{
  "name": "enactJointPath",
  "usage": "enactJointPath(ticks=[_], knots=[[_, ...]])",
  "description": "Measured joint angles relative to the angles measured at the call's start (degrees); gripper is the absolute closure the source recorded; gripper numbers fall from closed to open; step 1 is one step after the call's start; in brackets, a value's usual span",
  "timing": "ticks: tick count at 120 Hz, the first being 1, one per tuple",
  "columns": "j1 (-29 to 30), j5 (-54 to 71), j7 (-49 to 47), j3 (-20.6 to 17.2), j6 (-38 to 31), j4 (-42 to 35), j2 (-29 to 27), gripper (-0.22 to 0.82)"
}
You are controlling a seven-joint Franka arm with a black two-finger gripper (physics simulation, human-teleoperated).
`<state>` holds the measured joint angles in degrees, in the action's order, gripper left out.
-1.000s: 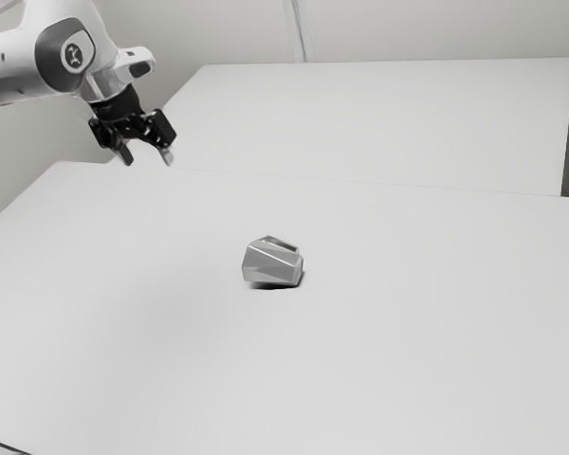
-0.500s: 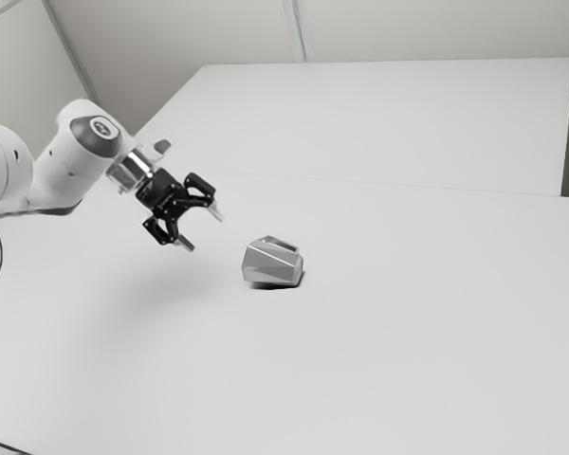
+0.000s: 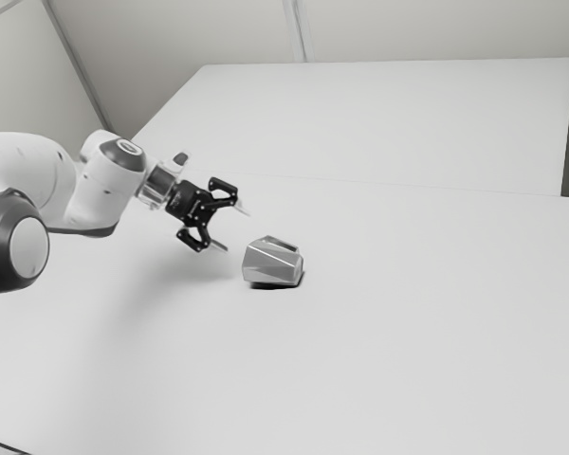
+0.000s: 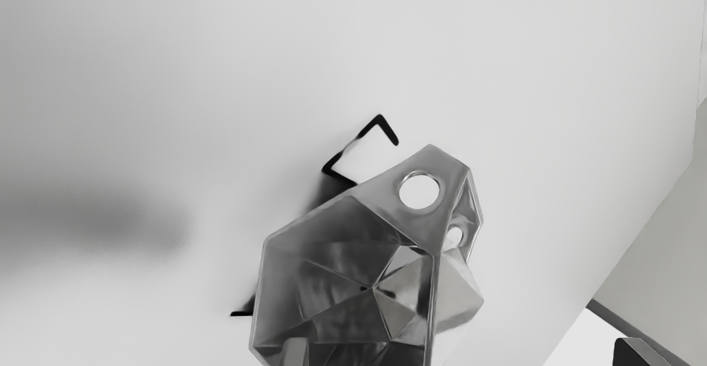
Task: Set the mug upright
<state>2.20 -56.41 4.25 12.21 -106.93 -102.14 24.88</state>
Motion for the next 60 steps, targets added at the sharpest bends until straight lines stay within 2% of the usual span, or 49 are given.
enactJointPath(ticks=[60], knots=[[-1.1,-9.9,-0.1,-2.5,-0.9,-0.1,4.3,0.0]])
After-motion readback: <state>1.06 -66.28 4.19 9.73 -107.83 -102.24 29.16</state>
